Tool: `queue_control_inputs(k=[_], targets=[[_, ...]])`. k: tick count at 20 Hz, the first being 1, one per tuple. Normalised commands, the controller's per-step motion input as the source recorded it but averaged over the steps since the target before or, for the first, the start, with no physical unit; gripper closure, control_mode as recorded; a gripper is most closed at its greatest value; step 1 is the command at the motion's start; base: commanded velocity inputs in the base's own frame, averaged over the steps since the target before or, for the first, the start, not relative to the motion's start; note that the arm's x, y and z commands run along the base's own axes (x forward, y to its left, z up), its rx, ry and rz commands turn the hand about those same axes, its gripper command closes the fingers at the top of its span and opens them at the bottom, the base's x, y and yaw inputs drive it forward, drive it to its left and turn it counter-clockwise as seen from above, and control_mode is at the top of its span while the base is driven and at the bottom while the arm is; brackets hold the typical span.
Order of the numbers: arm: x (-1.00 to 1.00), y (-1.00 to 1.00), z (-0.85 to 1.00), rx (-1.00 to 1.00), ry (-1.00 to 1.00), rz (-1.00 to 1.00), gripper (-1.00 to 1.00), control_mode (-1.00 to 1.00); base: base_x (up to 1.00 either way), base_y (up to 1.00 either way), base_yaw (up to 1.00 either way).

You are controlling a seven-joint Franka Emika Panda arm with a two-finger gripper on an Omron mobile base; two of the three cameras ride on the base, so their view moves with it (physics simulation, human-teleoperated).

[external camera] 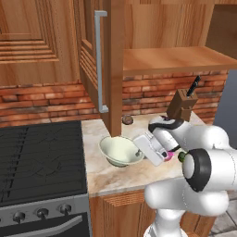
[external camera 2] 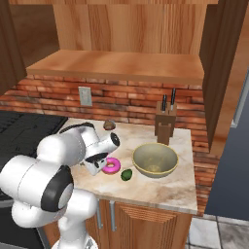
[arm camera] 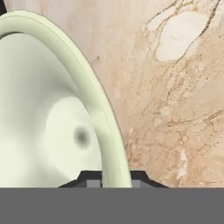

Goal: Pick both bowls and place them on the counter. Then place the donut in one bowl and place the avocado in the other bowl.

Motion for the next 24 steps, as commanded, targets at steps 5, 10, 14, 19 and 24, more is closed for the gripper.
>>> queue_control_inputs(k=[5, 10, 14, 19, 24], targets=[[0.11, 0.01, -0.09, 0.01, 0.00, 0.00, 1.00, -1.00, 0.00, 0.00, 0.00], [-0.21, 0.00, 0.35, 0.00, -0.07, 0.00, -1.00, -1.00, 0.00, 0.00, 0.00], [-0.22, 0.00, 0.42, 0.00, -0.15, 0.00, -1.00, -1.00, 0.00, 0.00, 0.00], [-0.18, 0.00, 0.33, 0.00, -0.11, 0.00, -1.00, -1.00, 0.00, 0.00, 0.00], [-0.07, -0.18, 0.41, -0.01, -0.05, 0.00, -1.00, -1.00, 0.00, 0.00, 0.00]])
